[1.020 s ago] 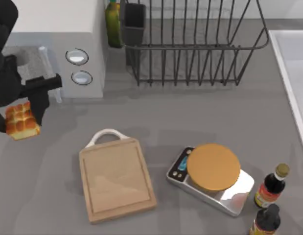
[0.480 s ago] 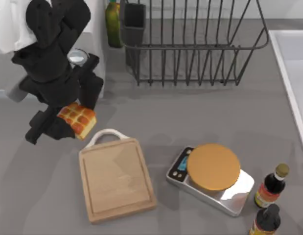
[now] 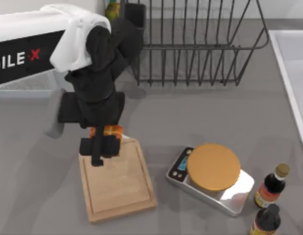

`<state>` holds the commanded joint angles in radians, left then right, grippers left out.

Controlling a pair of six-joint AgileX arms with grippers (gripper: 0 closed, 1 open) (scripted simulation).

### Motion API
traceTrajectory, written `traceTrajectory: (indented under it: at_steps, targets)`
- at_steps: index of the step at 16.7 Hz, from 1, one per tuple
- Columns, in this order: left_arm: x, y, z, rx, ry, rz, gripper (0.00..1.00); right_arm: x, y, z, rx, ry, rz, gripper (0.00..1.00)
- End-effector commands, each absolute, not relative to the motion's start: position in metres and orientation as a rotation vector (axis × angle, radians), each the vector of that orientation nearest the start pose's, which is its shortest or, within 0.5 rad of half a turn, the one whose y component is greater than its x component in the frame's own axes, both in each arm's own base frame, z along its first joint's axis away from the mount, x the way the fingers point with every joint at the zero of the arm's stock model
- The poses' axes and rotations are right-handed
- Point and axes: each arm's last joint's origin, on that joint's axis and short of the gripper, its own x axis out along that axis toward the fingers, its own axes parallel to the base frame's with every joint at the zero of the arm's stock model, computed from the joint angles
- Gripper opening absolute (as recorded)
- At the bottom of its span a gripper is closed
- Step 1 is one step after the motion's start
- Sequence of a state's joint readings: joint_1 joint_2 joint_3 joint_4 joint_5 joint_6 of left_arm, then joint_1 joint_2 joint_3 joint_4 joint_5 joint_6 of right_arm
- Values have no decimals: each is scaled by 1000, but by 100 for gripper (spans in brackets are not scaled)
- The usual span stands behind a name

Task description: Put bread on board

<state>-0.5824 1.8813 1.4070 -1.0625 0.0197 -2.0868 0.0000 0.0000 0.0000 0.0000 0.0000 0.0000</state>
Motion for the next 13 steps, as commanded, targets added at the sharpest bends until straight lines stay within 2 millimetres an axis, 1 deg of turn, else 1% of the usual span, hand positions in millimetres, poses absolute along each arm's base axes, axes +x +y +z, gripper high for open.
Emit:
traceTrajectory:
  at_steps: [2, 4, 9, 13]
  targets:
    - [295, -200, 187, -1212, 1221, 1190, 0, 106, -1, 160, 0, 0, 0, 100]
    - [294, -202, 184, -1216, 1210, 1212, 0, 106, -1, 160, 0, 0, 0, 100]
    - [294, -201, 185, -1221, 1210, 1210, 0, 106, -1, 160, 0, 0, 0, 100]
    - [295, -201, 182, -1230, 1207, 1200, 0, 106, -1, 160, 0, 0, 0, 100]
